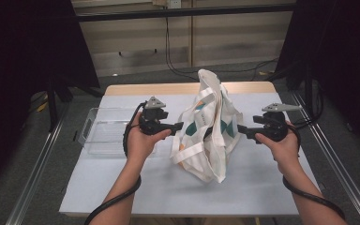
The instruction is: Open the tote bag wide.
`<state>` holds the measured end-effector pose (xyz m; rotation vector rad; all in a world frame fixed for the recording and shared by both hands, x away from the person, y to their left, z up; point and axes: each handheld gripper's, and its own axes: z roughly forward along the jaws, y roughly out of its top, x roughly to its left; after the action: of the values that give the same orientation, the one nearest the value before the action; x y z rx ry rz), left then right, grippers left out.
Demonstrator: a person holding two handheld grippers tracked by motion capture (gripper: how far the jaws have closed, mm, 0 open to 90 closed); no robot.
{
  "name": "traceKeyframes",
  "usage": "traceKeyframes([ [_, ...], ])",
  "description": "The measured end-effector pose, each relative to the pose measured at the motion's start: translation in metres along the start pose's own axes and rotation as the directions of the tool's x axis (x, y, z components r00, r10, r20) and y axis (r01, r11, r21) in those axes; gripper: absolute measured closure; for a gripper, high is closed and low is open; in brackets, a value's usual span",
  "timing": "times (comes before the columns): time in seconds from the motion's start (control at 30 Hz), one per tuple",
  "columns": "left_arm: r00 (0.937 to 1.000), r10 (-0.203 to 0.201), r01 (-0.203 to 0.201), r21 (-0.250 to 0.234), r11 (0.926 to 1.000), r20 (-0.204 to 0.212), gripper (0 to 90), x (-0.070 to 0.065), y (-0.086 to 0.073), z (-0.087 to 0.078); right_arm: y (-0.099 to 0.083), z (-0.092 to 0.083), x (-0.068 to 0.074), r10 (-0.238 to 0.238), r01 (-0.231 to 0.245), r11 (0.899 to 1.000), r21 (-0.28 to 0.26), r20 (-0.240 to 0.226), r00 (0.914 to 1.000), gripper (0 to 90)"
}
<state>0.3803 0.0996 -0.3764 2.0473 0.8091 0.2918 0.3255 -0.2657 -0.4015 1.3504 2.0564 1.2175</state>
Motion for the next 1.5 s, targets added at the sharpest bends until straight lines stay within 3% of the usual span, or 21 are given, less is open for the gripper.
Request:
traceKeyframes([
  [0.13,0.9999,0.012,-0.012,0.029,0.9995,0.003,28.6,-0.002,0.009,0.009,0.007,0.002,0.003,-0.017,0.017,1.0,-0.01,-0.012,0.9998,27.7],
  [0.23,0.9999,0.011,-0.011,0.026,0.9996,0.001,30.0,-0.002,0.014,0.015,0.012,0.004,0.004,-0.02,0.02,1.0,-0.016,-0.021,0.9996,30.5],
  [0.5,0.9998,0.017,-0.017,0.03,0.9994,0.013,40.4,-0.001,0.02,0.023,0.023,0.009,0.008,-0.034,0.033,0.999,-0.023,-0.039,0.9987,34.1],
  [0.73,0.9993,0.029,-0.031,0.042,0.9986,0.025,48.2,-0.001,0.025,0.027,0.029,0.014,0.013,-0.048,0.046,0.998,-0.031,-0.06,0.997,43.1],
  [0.77,0.9996,0.014,-0.015,0.034,0.9993,0.024,51.0,-0.002,0.025,0.028,0.031,0.015,0.014,-0.057,0.055,0.998,-0.028,-0.058,0.9967,46.1],
  [0.8,0.9992,0.029,-0.03,0.046,0.9985,0.026,51.0,-0.001,0.026,0.028,0.031,0.015,0.014,-0.057,0.055,0.998,-0.028,-0.058,0.9967,46.1],
  [0.87,0.9996,0.008,-0.008,0.036,0.9993,0.027,57.5,-0.001,0.027,0.03,0.031,0.017,0.014,-0.053,0.052,0.998,-0.022,-0.057,0.997,48.8],
  [1.03,0.9984,0.022,-0.024,0.049,0.9985,0.051,73.3,-0.001,0.029,0.031,0.032,0.019,0.015,-0.054,0.053,0.998,-0.025,-0.072,0.996,58.7],
  [1.07,0.9985,-0.007,0.005,0.042,0.9991,0.054,77.3,-0.001,0.029,0.032,0.032,0.019,0.015,-0.062,0.061,0.998,-0.022,-0.072,0.9955,64.4],
  [1.1,0.9982,-0.018,0.016,0.043,0.9989,0.057,77.3,-0.001,0.029,0.032,0.032,0.019,0.015,-0.062,0.061,0.998,-0.022,-0.072,0.9955,64.4],
  [1.17,0.9983,-0.016,0.012,0.07,0.9975,0.056,80.4,0.0,0.029,0.031,0.032,0.019,0.014,-0.06,0.059,0.998,-0.019,-0.074,0.9954,68.9],
  [1.2,0.9974,-0.034,0.03,0.064,0.9975,0.063,83.1,0.0,0.029,0.032,0.031,0.019,0.012,-0.053,0.052,0.999,-0.018,-0.081,0.9953,74.2],
  [1.27,0.9973,-0.04,0.035,0.084,0.9959,0.061,84.2,0.002,0.029,0.031,0.031,0.019,0.011,-0.055,0.054,0.998,-0.017,-0.085,0.9948,75.9],
  [1.3,0.9966,-0.055,0.051,0.072,0.9962,0.061,86.9,0.002,0.028,0.032,0.03,0.019,0.01,-0.06,0.058,0.998,-0.017,-0.084,0.9947,78.7],
  [1.43,0.9953,-0.074,0.07,0.076,0.9946,0.062,87.6,0.004,0.026,0.032,0.029,0.018,0.009,-0.055,0.054,0.998,-0.017,-0.08,0.9953,81.8],
  [1.5,0.9973,-0.052,0.048,0.078,0.9958,0.052,79.8,0.004,0.026,0.032,0.029,0.018,0.009,-0.061,0.059,0.998,-0.018,-0.082,0.9947,82.4],
])
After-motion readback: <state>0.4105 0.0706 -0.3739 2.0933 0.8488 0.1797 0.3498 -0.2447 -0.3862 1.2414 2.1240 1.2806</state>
